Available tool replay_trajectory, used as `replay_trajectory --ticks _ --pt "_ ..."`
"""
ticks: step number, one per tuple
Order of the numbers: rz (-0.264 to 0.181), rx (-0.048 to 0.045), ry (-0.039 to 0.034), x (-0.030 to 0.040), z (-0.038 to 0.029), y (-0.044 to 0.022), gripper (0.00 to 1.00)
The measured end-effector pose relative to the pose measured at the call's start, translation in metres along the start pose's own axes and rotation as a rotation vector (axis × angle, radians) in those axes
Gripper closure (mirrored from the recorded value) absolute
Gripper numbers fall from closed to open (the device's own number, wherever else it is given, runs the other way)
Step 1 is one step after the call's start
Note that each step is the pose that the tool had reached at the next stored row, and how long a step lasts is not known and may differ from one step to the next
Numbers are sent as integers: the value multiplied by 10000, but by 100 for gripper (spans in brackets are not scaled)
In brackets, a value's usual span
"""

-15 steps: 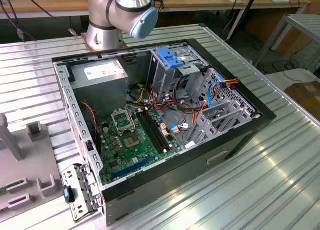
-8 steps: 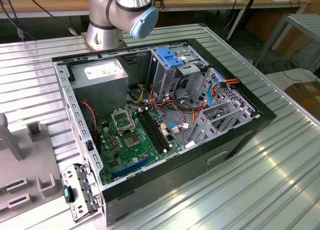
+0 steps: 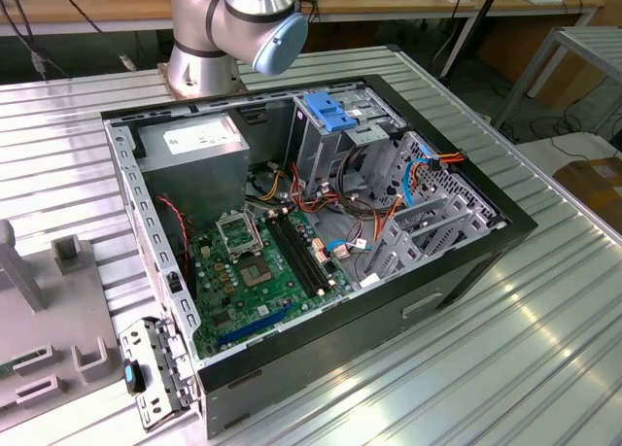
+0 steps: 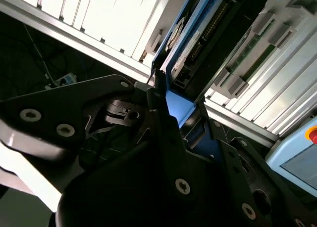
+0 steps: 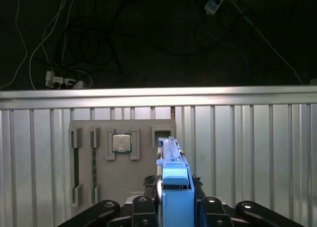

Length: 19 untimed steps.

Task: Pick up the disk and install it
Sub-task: 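Pick up the disk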

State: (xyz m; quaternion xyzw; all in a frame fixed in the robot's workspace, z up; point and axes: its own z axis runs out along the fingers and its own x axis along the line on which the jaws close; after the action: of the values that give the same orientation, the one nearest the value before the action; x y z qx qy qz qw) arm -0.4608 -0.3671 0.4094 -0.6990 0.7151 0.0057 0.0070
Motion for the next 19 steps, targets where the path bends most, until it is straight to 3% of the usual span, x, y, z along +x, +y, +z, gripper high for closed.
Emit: replay_trajectory --ticks 7,19 --pt "0 0 1 0 -24 0 63" --pt "2 -67 5 -3 -184 -3 63"
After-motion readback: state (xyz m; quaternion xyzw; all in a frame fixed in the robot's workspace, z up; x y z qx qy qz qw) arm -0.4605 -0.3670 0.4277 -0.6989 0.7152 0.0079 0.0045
